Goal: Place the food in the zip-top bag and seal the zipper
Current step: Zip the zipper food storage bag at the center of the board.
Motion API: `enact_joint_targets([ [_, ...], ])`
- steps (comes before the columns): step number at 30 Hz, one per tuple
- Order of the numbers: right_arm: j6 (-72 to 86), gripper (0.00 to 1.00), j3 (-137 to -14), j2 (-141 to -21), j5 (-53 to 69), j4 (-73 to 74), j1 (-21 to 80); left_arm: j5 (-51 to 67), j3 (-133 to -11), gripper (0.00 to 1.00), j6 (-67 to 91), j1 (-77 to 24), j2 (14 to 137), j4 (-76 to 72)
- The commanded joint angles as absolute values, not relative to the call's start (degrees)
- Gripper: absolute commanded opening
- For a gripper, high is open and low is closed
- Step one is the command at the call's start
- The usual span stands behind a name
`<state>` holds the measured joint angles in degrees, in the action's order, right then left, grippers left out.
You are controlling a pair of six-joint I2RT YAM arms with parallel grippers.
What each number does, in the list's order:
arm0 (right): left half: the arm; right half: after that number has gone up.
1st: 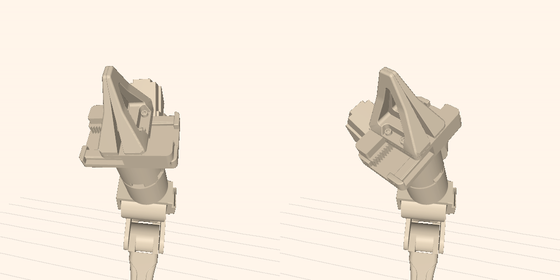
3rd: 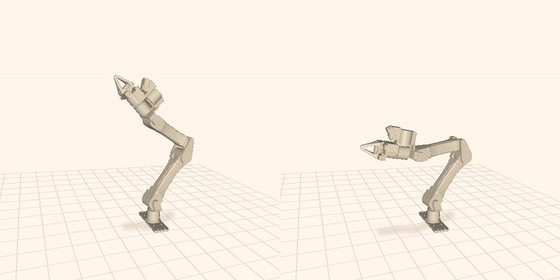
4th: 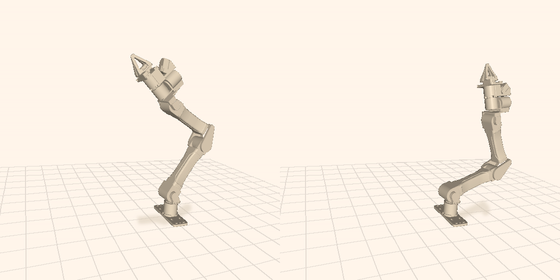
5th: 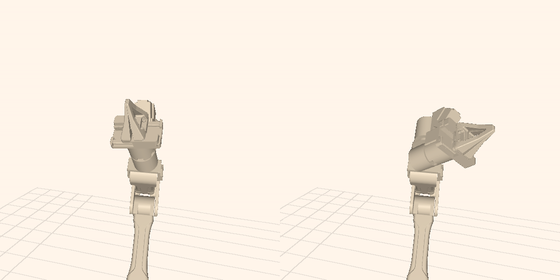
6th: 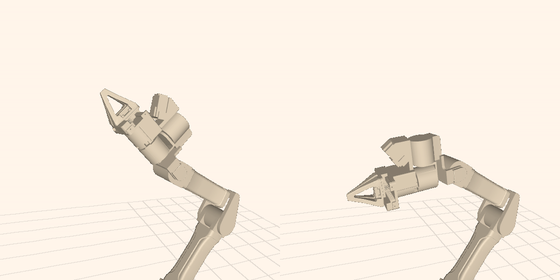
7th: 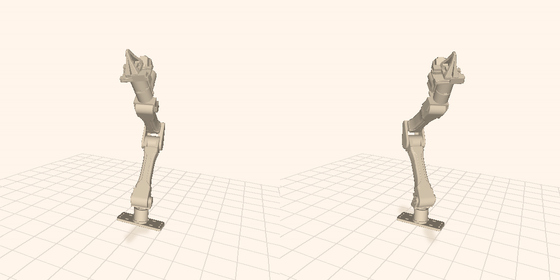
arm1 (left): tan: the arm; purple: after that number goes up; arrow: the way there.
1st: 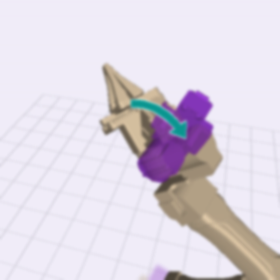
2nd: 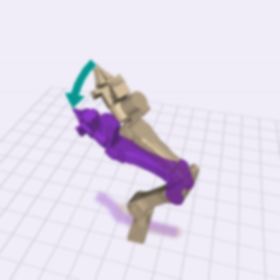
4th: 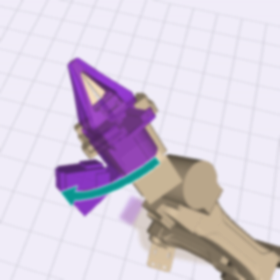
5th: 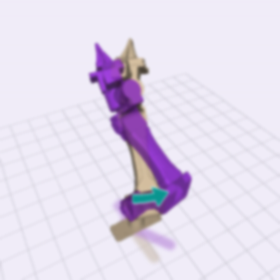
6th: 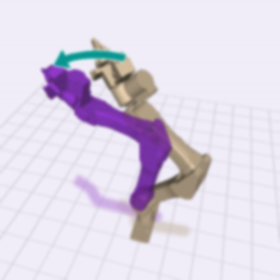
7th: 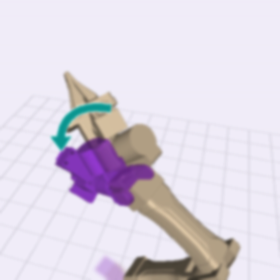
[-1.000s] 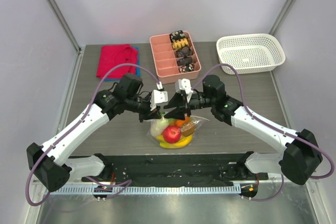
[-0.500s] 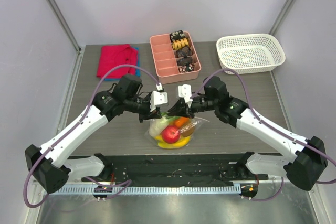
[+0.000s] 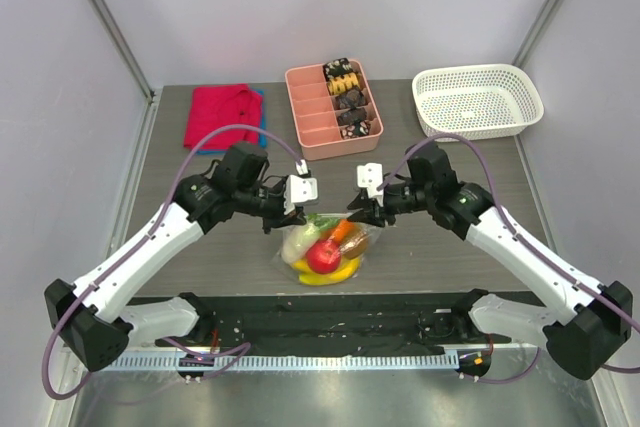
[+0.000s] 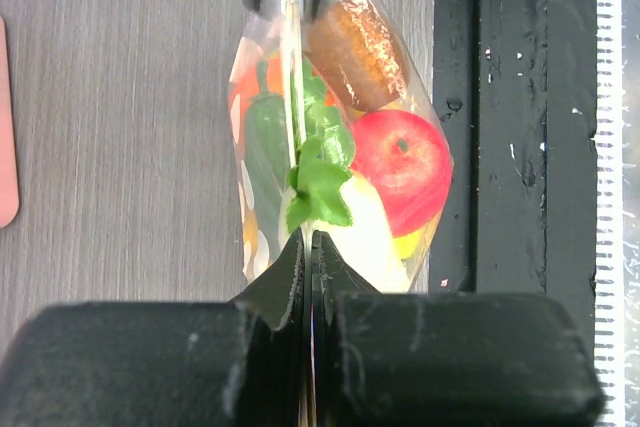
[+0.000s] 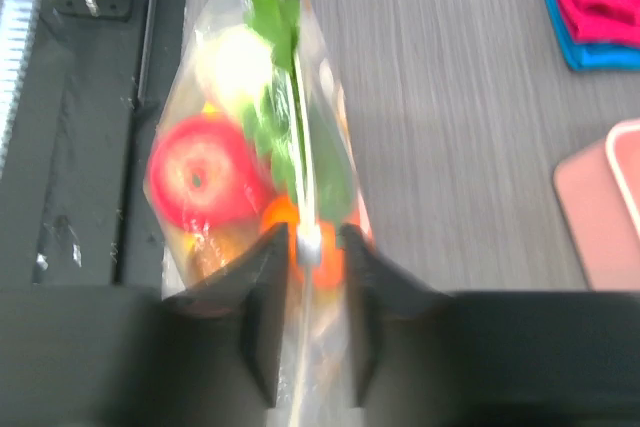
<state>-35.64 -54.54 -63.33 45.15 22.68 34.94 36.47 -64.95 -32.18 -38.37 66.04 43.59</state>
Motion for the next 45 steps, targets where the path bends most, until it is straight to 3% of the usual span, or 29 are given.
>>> enact_joint_targets([
  [1, -39.55, 0.43, -56.25, -60.91, 44.38, 31.55, 33.05, 37.53, -65.57, 0.00, -33.92, -38.32, 63.37, 43.15],
  [3, -39.29, 0.52, -56.60, -61.52, 44.65, 31.29, 33.05, 38.05, -65.83, 0.00, -34.28, -38.32, 63.54, 42.98],
  [7, -38.32, 0.53, -58.01, -64.77, 44.91, 30.94, 33.13, 37.97, -66.44, 0.00, -34.19, -38.32, 64.07, 42.98],
  [10, -38.93, 0.41, -57.92, -65.04, 44.21, 31.37, 33.13, 37.62, -66.53, 0.00, -34.01, -38.32, 63.64, 42.72],
  [14, -40.87, 0.01, -57.66, -64.08, 43.86, 31.91, 33.05, 37.35, -66.09, 0.00, -32.78, -38.32, 62.41, 42.10],
  [16, -41.66, 0.01, -58.36, -63.64, 43.94, 31.21, 33.13, 36.65, -66.79, 0.00, -31.12, -38.32, 61.44, 41.75],
  [18, -42.10, 0.01, -57.84, -61.71, 44.12, 29.10, 33.13, 35.95, -68.02, 0.19, -27.01, -38.32, 60.82, 41.49],
  [19, -42.62, 0.01, -57.48, -60.92, 44.82, 27.00, 33.05, 34.90, -69.59, 0.38, -25.68, -38.32, 60.30, 41.66],
  [22, -44.47, 0.01, -55.99, -59.06, 46.05, 25.67, 33.13, 32.71, -71.19, 0.61, -22.17, -38.32, 58.98, 42.10],
  [25, -45.00, 0.01, -55.81, -59.59, 46.32, 25.40, 33.22, 30.77, -70.67, 0.70, -20.84, -38.23, 57.83, 41.22],
  [36, -46.58, 0.01, -55.90, -60.03, 47.11, 25.40, 33.22, 28.66, -69.35, 0.77, -21.01, -38.84, 64.06, 39.73],
  [45, -46.93, 0.01, -55.81, -59.59, 46.93, 26.63, 33.22, 30.76, -70.13, 0.78, -18.56, -39.02, 63.99, 39.46],
])
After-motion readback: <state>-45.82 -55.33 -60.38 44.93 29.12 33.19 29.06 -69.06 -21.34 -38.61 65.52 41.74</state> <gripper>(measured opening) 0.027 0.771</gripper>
